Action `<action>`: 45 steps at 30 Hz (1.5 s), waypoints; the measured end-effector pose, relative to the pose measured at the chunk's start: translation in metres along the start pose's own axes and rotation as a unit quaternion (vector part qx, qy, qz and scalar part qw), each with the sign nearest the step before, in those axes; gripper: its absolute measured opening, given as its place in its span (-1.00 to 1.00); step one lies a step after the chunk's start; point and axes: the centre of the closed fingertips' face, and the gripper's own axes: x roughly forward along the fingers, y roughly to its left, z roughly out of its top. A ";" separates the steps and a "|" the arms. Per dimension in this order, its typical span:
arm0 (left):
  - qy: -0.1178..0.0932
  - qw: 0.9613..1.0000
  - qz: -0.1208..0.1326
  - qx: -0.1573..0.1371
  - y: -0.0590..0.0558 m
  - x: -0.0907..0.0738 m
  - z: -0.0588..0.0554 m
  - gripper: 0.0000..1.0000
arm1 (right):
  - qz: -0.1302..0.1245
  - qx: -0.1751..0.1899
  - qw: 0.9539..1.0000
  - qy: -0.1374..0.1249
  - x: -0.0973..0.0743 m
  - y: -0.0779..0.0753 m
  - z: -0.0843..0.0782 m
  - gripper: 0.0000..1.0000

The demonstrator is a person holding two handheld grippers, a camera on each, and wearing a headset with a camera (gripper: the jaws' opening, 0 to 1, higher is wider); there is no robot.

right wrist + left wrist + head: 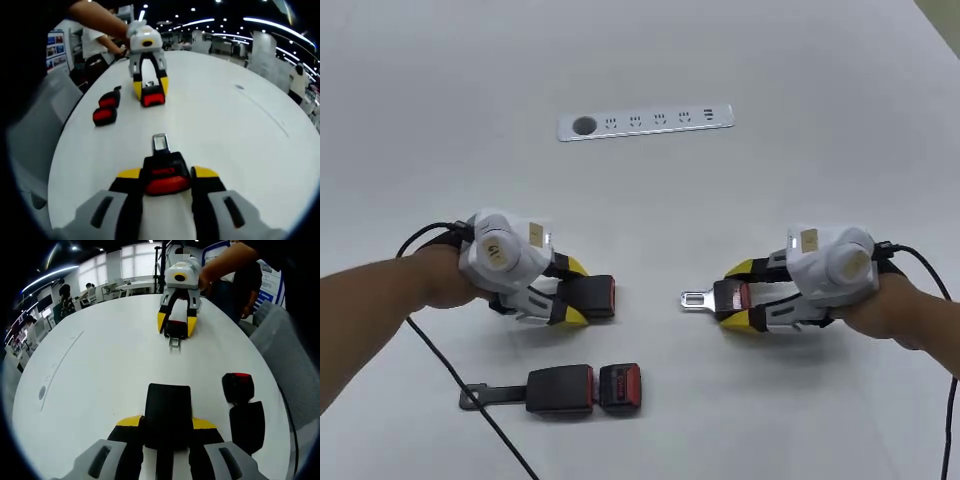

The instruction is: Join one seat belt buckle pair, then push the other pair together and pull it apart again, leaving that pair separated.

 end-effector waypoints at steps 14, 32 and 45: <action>0.001 1.000 -0.001 0.002 0.000 0.000 0.001 -0.29 | -0.009 0.009 1.000 0.004 -0.016 -0.002 -0.014 -0.24; 0.013 0.998 0.010 -0.058 0.000 -0.001 -0.001 -0.06 | -0.034 0.029 0.999 0.011 -0.014 -0.004 -0.012 -0.08; -0.057 0.977 0.132 -0.156 0.021 -0.033 0.005 0.45 | -0.116 0.087 0.989 -0.042 -0.015 -0.007 0.010 0.49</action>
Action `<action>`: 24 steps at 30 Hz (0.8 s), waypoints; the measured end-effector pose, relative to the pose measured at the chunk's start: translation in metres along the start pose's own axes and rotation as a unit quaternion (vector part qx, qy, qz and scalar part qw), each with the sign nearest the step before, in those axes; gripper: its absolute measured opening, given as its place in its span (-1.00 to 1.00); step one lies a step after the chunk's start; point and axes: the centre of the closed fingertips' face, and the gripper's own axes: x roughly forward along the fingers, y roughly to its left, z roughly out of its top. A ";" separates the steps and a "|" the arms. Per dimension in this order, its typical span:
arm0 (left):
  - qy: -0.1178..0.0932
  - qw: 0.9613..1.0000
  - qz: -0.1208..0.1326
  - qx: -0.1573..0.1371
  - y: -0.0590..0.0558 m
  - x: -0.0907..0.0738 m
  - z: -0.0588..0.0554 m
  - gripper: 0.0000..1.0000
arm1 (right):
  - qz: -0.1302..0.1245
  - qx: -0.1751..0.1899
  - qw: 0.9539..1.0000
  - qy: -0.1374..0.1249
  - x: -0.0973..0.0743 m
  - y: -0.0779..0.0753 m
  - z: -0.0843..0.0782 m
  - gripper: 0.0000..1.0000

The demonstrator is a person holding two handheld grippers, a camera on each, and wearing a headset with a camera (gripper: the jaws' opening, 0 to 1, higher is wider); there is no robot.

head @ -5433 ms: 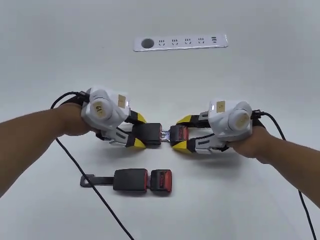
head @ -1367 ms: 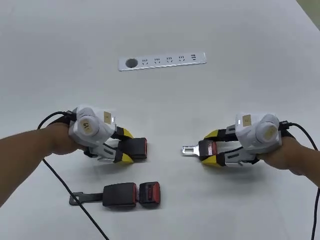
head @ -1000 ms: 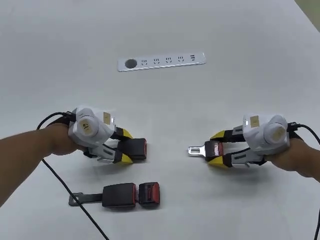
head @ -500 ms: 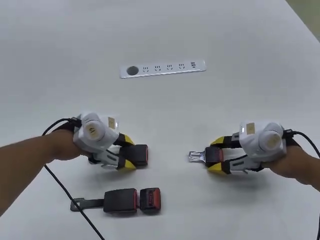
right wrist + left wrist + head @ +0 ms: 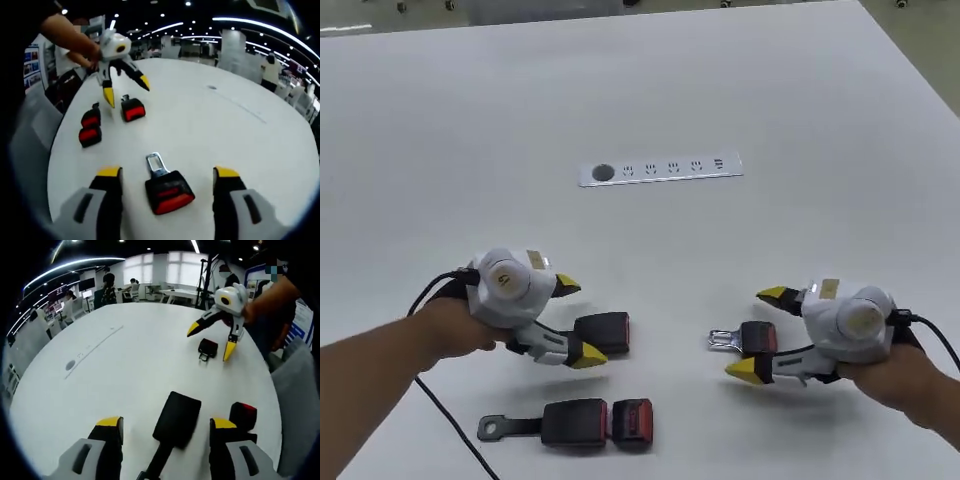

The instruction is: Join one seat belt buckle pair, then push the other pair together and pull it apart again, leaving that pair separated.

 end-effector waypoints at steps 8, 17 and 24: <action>-0.036 0.994 0.080 -0.065 0.010 -0.029 0.002 0.59 | -0.057 0.041 0.997 -0.040 -0.009 -0.001 0.019 0.62; -0.077 0.980 0.138 -0.124 0.003 -0.062 0.000 0.66 | -0.106 0.073 0.989 -0.079 -0.023 0.006 0.042 0.69; -0.100 0.969 0.163 -0.155 -0.014 -0.087 -0.009 0.67 | -0.124 0.098 0.982 -0.101 -0.032 0.023 0.053 0.73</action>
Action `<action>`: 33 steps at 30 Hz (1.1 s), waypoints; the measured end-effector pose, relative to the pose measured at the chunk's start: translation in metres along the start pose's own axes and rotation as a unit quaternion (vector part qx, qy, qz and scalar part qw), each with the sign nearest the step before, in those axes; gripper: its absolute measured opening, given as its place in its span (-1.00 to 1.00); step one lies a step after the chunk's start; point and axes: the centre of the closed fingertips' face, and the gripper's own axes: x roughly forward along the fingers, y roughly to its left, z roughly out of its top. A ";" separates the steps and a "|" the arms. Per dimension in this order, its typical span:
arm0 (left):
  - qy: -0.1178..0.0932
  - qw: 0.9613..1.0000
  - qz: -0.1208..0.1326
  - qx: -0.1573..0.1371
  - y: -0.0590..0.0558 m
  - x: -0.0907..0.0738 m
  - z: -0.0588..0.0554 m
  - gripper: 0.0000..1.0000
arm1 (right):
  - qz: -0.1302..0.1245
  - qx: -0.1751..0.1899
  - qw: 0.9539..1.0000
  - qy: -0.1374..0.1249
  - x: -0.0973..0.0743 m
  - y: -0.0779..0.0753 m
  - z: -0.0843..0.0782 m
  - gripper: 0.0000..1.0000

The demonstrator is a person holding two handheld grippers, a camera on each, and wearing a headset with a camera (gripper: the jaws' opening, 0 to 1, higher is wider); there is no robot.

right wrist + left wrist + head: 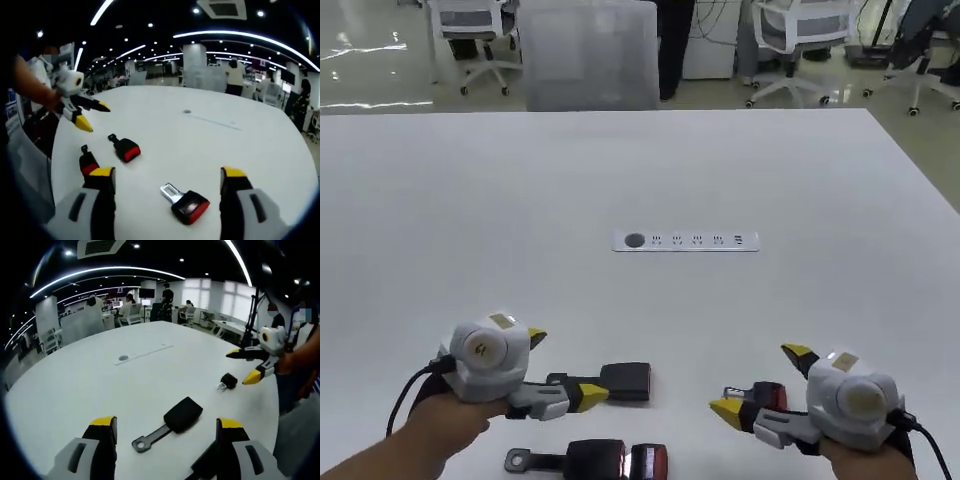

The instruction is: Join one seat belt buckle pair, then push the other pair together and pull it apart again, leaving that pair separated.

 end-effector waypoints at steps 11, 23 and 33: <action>-0.042 0.999 0.006 -0.015 -0.017 -0.051 -0.007 0.81 | 0.005 -0.013 1.000 -0.022 -0.025 0.028 0.006 0.81; -0.062 0.998 0.005 -0.008 -0.031 -0.094 -0.011 0.87 | 0.013 -0.038 0.999 -0.035 -0.050 0.054 0.010 0.84; -0.079 0.997 -0.004 0.006 -0.033 -0.118 -0.009 0.89 | 0.023 -0.061 0.997 -0.042 -0.075 0.067 0.009 0.92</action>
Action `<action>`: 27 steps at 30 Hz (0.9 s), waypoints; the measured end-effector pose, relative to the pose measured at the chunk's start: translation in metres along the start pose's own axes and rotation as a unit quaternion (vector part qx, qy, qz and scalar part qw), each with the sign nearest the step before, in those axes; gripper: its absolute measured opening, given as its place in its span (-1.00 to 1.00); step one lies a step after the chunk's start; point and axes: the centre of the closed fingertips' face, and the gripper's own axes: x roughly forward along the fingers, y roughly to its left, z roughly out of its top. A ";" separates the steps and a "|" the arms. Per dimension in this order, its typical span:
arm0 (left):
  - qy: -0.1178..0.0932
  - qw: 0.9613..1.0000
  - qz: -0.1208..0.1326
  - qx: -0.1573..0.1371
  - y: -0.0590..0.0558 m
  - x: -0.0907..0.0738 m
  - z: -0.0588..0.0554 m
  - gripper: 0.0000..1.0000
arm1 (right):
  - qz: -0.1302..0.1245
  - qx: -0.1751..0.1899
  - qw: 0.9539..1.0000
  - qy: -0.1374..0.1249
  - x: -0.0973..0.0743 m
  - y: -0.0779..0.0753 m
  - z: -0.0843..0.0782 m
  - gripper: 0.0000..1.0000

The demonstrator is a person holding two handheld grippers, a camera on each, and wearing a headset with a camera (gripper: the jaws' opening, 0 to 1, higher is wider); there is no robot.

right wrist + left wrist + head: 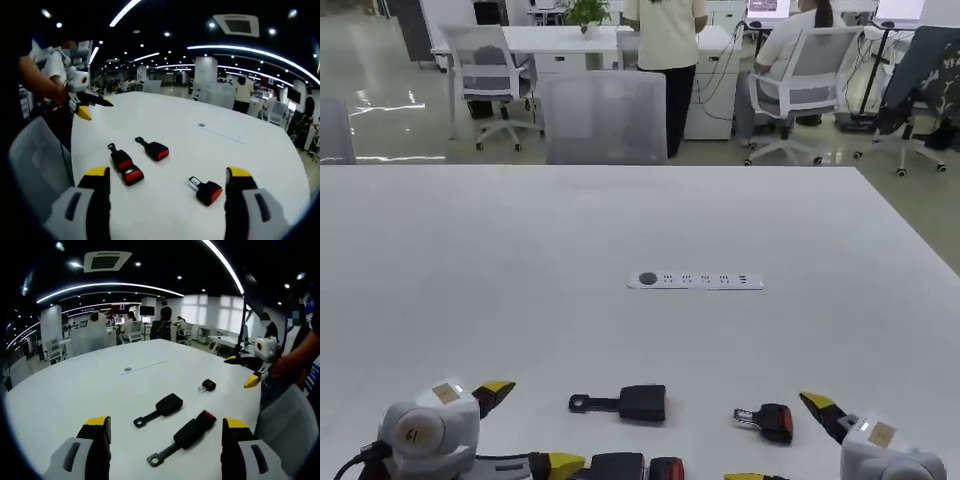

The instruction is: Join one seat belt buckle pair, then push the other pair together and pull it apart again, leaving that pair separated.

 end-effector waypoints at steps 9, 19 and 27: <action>-0.009 1.000 0.001 0.004 -0.006 -0.017 -0.004 0.90 | -0.006 -0.003 1.000 -0.001 -0.020 0.004 -0.004 0.94; -0.021 1.000 0.018 -0.009 -0.001 -0.034 -0.012 0.90 | -0.015 0.005 1.000 0.000 -0.032 0.016 -0.010 0.93; -0.020 1.000 0.020 -0.013 -0.001 -0.039 -0.019 0.90 | -0.023 0.011 1.000 -0.003 -0.037 0.020 -0.010 0.92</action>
